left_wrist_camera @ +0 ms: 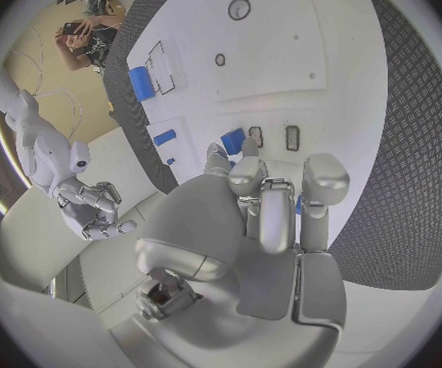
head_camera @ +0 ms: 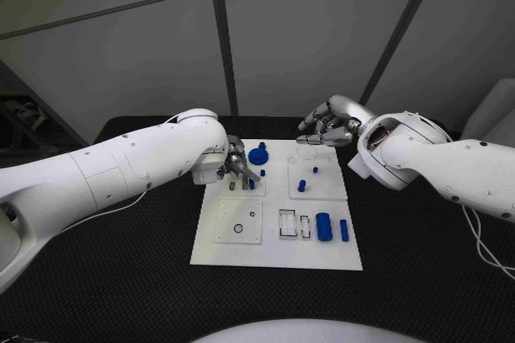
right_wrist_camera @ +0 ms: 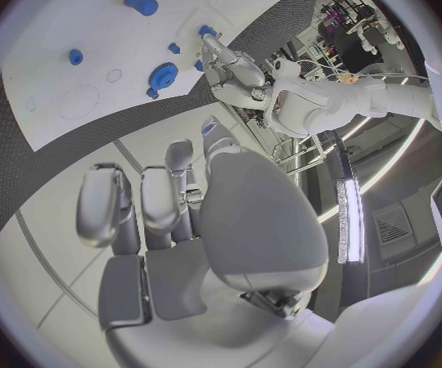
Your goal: Assemble the parts on the task board
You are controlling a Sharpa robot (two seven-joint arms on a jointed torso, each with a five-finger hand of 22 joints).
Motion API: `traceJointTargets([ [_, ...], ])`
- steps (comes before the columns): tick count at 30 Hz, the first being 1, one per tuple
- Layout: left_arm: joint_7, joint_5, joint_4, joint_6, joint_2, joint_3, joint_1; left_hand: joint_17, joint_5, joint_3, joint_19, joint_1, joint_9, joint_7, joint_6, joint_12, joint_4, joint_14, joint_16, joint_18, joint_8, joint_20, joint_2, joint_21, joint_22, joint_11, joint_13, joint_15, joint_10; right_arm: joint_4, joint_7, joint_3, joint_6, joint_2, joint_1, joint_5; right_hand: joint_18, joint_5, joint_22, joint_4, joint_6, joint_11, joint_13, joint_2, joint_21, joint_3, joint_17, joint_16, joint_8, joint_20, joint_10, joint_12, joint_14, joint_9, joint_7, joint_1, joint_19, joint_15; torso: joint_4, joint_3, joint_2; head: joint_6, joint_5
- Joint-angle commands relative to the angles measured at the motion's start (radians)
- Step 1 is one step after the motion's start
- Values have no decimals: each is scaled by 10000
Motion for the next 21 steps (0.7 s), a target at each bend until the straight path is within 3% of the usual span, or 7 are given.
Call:
traceJointTargets([
  [1, 145, 12, -33, 160, 24, 2, 11, 1204, 63, 21, -73, 166, 45, -41, -11, -65, -116, 713, 40, 122, -69, 17, -10, 7, 15, -17, 37, -29, 64, 33, 49, 10, 66, 2, 22, -117, 74, 18, -11, 43, -72, 8, -9, -19, -60, -7, -1, -45, -8, 21, -65, -49, -17, 14, -12, -31, -43, -23, -2, -1, 3, -11, 2],
  [16, 193, 53, -123, 257, 110, -7, -13, 1243, 62, 80, -66, 263, 104, -45, -1, -83, -246, 722, 67, 117, -107, 13, 40, 23, 62, -23, 95, -35, 85, 62, 35, 11, 74, -12, 22, -122, 74, 17, -10, 43, -71, 7, -9, -18, -60, -7, -1, -45, -7, 21, -63, -47, -16, 14, -12, -33, -42, -23, 15, -5, -5, -20, -18],
  [21, 181, 84, -113, 251, 99, -7, -17, 1270, 66, 175, -52, 385, 148, -61, 0, -116, -384, 730, 87, 113, -163, 5, 164, 44, 113, -34, 144, -44, 110, 66, 31, 11, 81, -16, 22, -122, 72, 15, -4, 42, -68, 6, -3, -10, -57, -6, 4, -47, -4, 21, -47, -29, -12, 18, -13, -43, -35, -23, 25, -9, -2, -39, -23],
])
